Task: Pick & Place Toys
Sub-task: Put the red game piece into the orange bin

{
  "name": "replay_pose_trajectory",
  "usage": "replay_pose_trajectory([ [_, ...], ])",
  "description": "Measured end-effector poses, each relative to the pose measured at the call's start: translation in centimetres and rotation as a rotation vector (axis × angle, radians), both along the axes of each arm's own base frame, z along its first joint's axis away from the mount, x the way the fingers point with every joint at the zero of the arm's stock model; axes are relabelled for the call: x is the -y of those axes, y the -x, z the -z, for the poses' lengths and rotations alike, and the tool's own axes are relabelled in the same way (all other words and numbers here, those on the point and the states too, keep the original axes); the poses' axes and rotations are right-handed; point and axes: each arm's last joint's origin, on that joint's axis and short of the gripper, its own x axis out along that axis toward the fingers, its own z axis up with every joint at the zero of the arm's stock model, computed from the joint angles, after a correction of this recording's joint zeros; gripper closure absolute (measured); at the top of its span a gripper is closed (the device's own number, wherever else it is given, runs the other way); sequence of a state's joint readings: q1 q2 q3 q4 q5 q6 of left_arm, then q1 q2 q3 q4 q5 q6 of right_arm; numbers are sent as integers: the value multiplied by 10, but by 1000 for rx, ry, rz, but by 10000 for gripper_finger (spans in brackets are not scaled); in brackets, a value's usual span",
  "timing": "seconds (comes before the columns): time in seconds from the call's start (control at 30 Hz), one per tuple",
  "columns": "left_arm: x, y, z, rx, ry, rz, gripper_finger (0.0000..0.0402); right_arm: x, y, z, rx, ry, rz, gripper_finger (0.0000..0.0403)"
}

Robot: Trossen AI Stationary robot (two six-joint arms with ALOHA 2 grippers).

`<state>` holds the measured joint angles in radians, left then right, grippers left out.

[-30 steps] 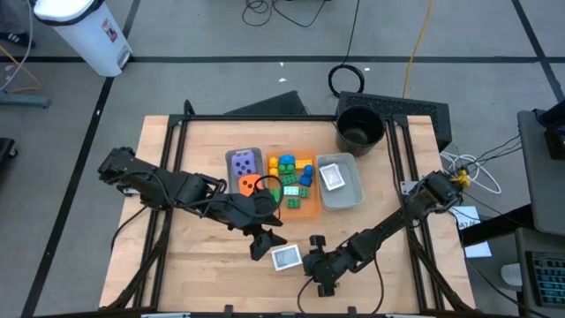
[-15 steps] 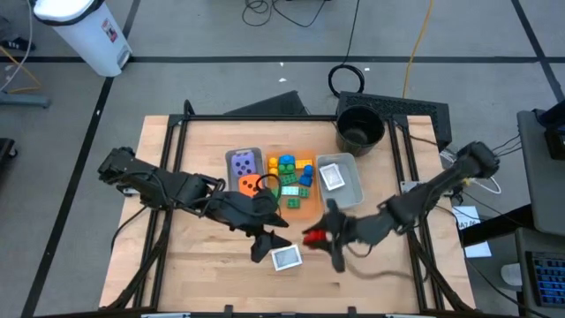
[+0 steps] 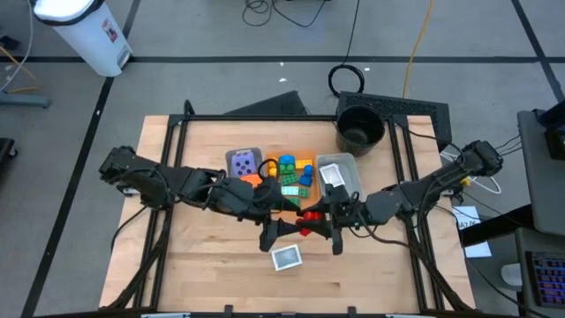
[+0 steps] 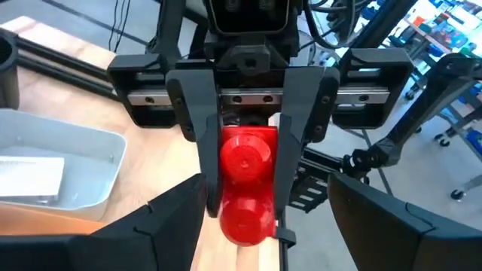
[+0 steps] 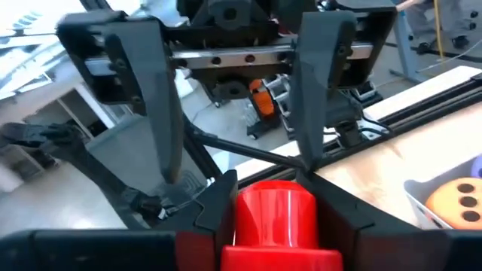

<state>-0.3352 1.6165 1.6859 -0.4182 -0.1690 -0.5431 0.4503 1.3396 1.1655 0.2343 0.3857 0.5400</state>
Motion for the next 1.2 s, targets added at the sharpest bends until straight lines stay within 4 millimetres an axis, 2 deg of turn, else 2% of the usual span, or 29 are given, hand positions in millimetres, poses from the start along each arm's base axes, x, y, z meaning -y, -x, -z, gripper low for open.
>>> replay_pose_trajectory([
  [0.4,-2,0,3,-28,4,-1,117,0,0,-12,114,-18,-45,285],
  [0.73,-15,-8,-4,43,61,40,117,6,-2,-19,182,-22,-50,285],
  [1.03,-19,-28,11,34,89,85,117,13,-4,-20,194,-22,-46,285],
  [1.2,-23,-32,12,32,100,99,117,13,-5,-17,168,-10,-44,285],
])
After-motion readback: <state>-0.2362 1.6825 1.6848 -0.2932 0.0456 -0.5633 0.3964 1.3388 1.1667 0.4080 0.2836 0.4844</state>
